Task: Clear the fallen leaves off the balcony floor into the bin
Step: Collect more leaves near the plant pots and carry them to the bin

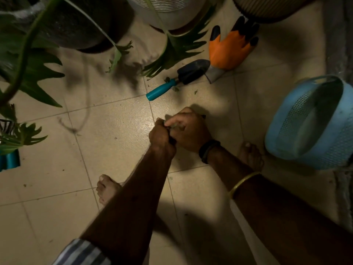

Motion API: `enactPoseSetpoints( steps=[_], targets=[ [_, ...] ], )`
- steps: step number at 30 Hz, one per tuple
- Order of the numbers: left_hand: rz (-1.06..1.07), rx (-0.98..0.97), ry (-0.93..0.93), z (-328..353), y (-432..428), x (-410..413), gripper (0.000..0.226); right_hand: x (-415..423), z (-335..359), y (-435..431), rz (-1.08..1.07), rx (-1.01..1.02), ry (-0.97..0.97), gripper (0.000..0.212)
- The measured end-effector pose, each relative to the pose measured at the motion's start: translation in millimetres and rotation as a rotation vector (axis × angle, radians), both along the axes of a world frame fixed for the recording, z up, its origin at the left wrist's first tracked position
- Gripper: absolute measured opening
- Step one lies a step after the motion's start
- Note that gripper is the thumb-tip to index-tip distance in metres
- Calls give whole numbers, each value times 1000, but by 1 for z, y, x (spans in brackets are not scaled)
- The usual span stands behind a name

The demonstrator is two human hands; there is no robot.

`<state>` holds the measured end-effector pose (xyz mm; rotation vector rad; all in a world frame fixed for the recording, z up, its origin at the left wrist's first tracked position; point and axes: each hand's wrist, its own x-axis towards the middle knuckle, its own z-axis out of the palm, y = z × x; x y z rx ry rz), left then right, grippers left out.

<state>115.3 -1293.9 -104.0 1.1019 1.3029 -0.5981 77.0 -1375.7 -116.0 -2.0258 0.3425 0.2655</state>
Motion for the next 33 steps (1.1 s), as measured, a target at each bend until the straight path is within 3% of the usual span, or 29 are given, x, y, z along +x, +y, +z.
enactPoseSetpoints(
  steps=[2, 4, 6, 10, 15, 18, 20, 22, 27, 30, 33],
  targets=[
    [32, -12, 12, -7, 11, 1, 24, -4, -9, -18, -184, 67, 12, 14],
    [47, -41, 24, -15, 23, 0, 30, -7, -29, -36, -311, -117, 57, 19],
    [37, -53, 36, -19, 29, -4, 33, -12, -45, -47, -222, -346, 193, 34],
    [39, -76, 45, -28, 34, -17, 37, -37, -69, -40, 210, -506, 186, 62],
    [61, -91, 53, -40, 41, -28, 33, -53, -93, -43, 229, -523, 28, 8],
    [48, -87, 55, -41, 44, -34, 34, -52, -94, -42, -83, -314, 94, 4],
    [-8, -75, 59, -38, 43, -40, 33, -41, -74, -32, -471, 92, 311, 11],
    [-58, -37, 77, -34, 39, -42, 36, -30, -55, -13, -627, 411, 401, 21],
    [-2, -227, 60, -26, 30, -33, 66, -22, -27, 43, -393, 281, 375, 16],
    [56, -252, 23, -22, 37, -26, 47, -19, -27, 49, -174, 125, 253, 7],
    [2, -45, -21, -28, 48, -25, 28, -16, -30, 44, -17, 231, 227, 9]
  ],
)
